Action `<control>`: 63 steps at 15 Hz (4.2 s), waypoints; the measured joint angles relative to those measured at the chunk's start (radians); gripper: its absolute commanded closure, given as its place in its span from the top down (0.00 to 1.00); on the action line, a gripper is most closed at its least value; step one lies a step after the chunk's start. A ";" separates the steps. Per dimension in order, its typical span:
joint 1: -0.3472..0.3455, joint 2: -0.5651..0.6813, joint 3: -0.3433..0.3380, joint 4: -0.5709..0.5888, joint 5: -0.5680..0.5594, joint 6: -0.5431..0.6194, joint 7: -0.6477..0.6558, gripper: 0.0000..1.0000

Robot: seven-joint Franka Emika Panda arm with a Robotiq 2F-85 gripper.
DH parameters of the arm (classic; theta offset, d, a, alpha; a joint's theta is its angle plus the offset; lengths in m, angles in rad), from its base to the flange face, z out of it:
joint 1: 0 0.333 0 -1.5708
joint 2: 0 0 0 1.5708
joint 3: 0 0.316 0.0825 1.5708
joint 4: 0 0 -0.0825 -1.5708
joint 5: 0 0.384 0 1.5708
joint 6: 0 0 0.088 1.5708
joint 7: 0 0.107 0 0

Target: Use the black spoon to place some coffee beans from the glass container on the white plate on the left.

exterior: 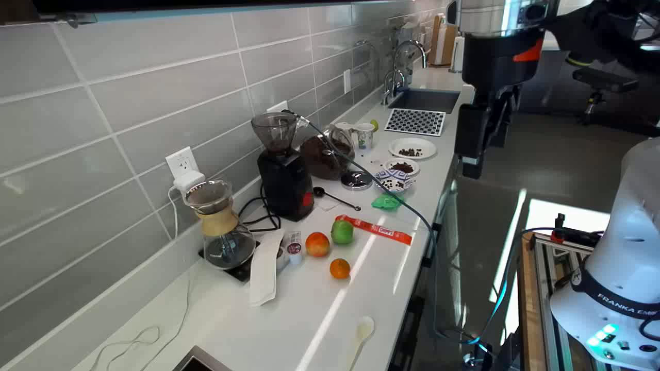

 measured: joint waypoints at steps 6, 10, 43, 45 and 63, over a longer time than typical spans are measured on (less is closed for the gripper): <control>0.000 0.000 0.000 0.000 0.000 0.000 0.000 1.00; -0.003 0.002 -0.003 0.000 0.000 0.003 0.003 1.00; -0.130 0.576 -0.261 0.095 -0.316 0.433 -0.275 1.00; -0.128 0.655 -0.262 0.131 -0.357 0.477 -0.280 1.00; -0.113 0.890 -0.304 0.226 -0.259 0.695 -0.358 1.00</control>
